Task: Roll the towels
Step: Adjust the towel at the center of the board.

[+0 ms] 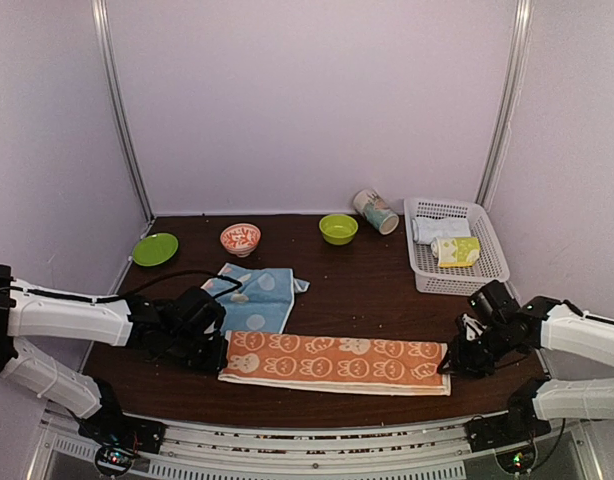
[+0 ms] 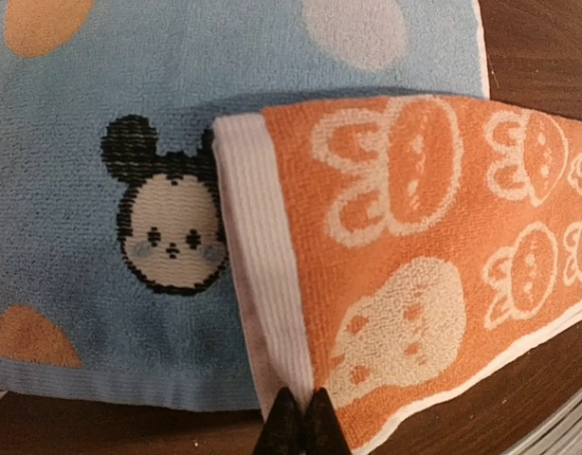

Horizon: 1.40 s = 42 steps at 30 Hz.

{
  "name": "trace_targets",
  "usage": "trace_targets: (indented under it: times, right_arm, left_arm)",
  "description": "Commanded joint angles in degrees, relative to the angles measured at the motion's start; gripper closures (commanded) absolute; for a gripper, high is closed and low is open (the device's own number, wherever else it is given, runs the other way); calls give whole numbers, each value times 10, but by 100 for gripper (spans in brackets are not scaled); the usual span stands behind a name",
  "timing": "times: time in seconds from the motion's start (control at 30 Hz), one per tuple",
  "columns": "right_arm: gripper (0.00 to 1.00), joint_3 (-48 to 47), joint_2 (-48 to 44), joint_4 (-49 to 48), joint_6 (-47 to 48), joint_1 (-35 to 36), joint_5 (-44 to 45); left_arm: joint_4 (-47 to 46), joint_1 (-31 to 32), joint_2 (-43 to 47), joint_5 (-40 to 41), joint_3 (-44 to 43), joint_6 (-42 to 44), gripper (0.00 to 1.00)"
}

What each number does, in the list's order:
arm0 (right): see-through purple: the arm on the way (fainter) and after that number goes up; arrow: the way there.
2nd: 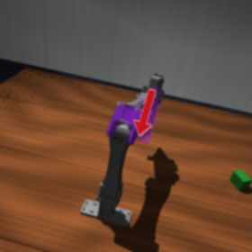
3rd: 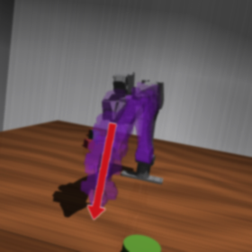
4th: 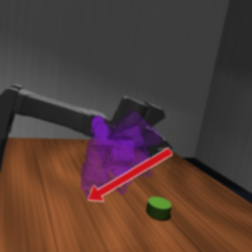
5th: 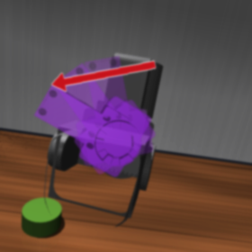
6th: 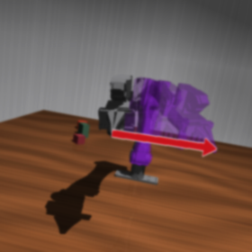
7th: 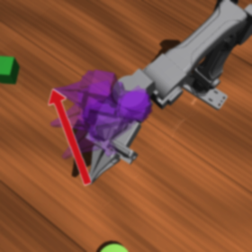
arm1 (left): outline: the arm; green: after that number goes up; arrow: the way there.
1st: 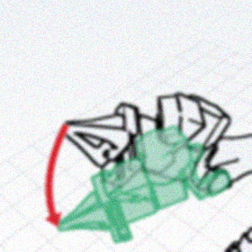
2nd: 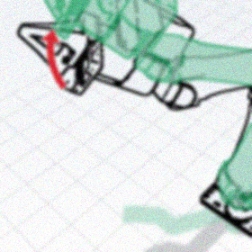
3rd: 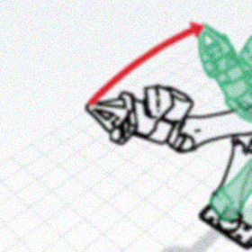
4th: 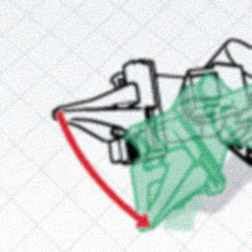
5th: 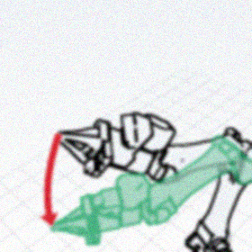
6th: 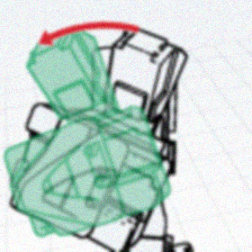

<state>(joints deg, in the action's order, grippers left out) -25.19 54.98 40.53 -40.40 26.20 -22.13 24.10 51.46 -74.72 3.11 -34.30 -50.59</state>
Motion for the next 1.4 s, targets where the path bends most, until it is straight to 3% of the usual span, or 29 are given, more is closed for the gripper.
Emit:
trace_targets:
  times: [0.0,0.1,0.17,0.2,0.27,0.33,0.43,0.53,0.63,0.77,0.97,1.37]
  right_arm:
    - [77,12,12,-15,-17,13,15]
    - [84,17,12,-11,-19,16,24]
    - [75,12,4,1,-19,16,32]
    - [67,3,-4,12,-17,16,39]
    - [54,-31,-21,40,-6,16,62]
    - [49,-66,-32,58,1,16,77]
    - [49,-96,-31,43,2,20,76]
    - [52,-104,-4,-20,-11,41,68]
    - [54,-99,59,-92,-37,68,62]
    - [58,-74,147,-176,-62,76,56]
    - [60,-100,249,-176,-41,75,87]
    - [59,-239,384,-105,10,55,180]
  left_arm:
    - [0,-2,13,-18,-6,20,100]
    - [2,-2,8,-29,-10,31,100]
    - [8,-2,11,-37,-14,37,100]
    - [15,-2,16,-41,-18,43,96]
    - [41,-2,36,-46,-35,55,74]
    - [78,-2,62,-49,-63,71,61]
    - [116,-2,95,-49,-118,94,51]
    - [102,-2,93,-48,-160,115,48]
    - [41,-2,31,-74,-183,131,52]
    - [-17,-2,-79,-99,-190,138,74]
    - [-76,-2,-144,-102,-131,120,92]
    - [-110,-2,-112,-81,-51,92,97]
